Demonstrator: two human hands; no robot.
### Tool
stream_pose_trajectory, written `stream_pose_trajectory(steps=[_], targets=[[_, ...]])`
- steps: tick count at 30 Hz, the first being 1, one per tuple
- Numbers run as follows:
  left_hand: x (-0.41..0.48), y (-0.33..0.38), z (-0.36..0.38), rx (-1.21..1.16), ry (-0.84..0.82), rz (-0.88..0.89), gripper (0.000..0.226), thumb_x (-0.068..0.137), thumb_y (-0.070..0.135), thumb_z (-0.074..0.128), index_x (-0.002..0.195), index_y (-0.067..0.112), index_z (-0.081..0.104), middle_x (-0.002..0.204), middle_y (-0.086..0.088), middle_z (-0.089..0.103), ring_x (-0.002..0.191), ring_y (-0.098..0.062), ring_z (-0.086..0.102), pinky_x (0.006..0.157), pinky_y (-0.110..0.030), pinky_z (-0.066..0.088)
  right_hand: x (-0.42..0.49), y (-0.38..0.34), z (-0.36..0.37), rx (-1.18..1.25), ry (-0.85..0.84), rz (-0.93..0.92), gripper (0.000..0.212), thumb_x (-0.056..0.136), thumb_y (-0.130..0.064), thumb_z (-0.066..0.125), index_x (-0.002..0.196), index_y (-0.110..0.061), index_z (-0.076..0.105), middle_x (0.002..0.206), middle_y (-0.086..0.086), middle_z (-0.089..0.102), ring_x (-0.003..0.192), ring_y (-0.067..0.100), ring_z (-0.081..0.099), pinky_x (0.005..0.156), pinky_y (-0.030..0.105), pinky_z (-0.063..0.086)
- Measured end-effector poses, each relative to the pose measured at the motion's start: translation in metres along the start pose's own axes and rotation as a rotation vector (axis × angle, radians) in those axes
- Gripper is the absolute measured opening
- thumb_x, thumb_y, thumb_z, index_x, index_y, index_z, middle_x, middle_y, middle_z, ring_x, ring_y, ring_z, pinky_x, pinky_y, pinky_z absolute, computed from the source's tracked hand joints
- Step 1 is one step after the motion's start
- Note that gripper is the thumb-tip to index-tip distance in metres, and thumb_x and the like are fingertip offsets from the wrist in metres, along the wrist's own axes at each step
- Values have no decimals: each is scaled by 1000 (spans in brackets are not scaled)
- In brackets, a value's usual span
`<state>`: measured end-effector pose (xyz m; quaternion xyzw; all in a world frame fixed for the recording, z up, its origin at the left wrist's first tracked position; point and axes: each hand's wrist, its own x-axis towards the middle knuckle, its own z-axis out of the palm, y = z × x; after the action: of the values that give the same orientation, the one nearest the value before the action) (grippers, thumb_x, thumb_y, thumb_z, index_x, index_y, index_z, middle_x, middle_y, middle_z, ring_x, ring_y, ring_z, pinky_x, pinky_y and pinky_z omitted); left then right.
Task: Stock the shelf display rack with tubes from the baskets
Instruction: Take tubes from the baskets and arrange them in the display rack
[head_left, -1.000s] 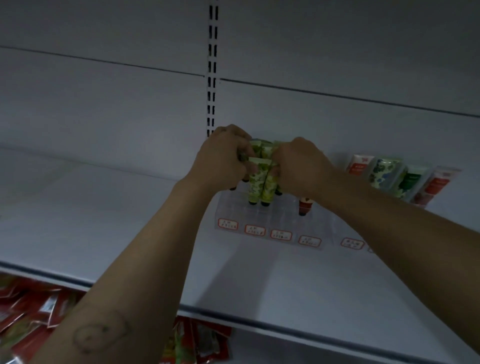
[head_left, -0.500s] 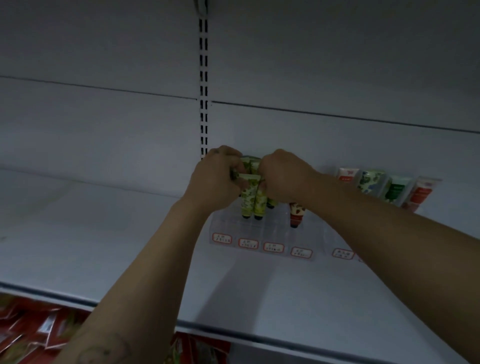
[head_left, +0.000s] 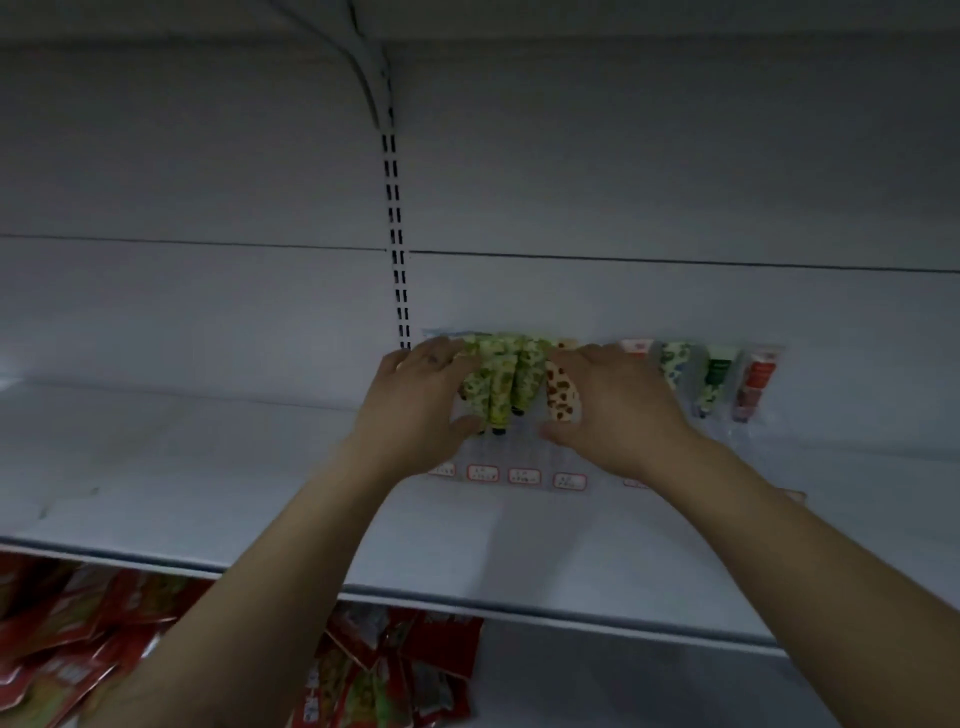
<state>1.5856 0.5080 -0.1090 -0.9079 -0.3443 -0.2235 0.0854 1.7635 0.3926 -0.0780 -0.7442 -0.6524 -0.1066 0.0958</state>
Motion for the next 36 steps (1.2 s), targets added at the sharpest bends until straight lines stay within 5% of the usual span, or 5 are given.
stream_pose_trajectory(steps=[3, 12, 17, 26, 36], targets=[[-27, 26, -11, 65, -96, 22, 71, 86, 58, 56, 146, 26, 33, 154, 2, 30, 143, -18, 23, 113, -38, 21, -41, 3, 0, 84, 12, -19, 82, 82, -54, 63, 149, -24, 25, 148, 2, 38, 132, 24, 35, 108, 35, 31], [-146, 102, 6, 27, -250, 160, 69, 83, 65, 49, 140, 26, 42, 140, 3, 48, 129, -20, 41, 100, -39, 34, -179, -9, 55, 210, -151, -100, 77, 87, -55, 56, 150, -28, 21, 148, -6, 33, 133, 14, 34, 109, 29, 32], [-203, 123, 55, 51, -478, 138, 70, 85, 67, 44, 142, 27, 36, 139, 4, 44, 126, -20, 39, 96, -37, 33, -230, -5, 106, 168, -444, -30, 78, 89, -55, 54, 151, -20, 21, 153, 2, 28, 139, 22, 28, 113, 36, 29], [-279, 151, 164, -72, -999, -1, 73, 85, 59, 55, 144, 21, 33, 142, -6, 41, 130, -27, 36, 106, -45, 31, -282, -7, 211, 94, -837, -36, 64, 84, -49, 63, 134, -15, 41, 127, 10, 49, 115, 28, 48, 91, 38, 44], [-307, 132, 220, -64, -1078, -139, 59, 87, 51, 55, 136, 21, 44, 138, -7, 47, 130, -27, 39, 106, -46, 30, -285, -38, 291, 175, -1046, -3, 27, 90, -27, 49, 115, -18, 51, 115, 12, 55, 87, 30, 60, 61, 35, 50]])
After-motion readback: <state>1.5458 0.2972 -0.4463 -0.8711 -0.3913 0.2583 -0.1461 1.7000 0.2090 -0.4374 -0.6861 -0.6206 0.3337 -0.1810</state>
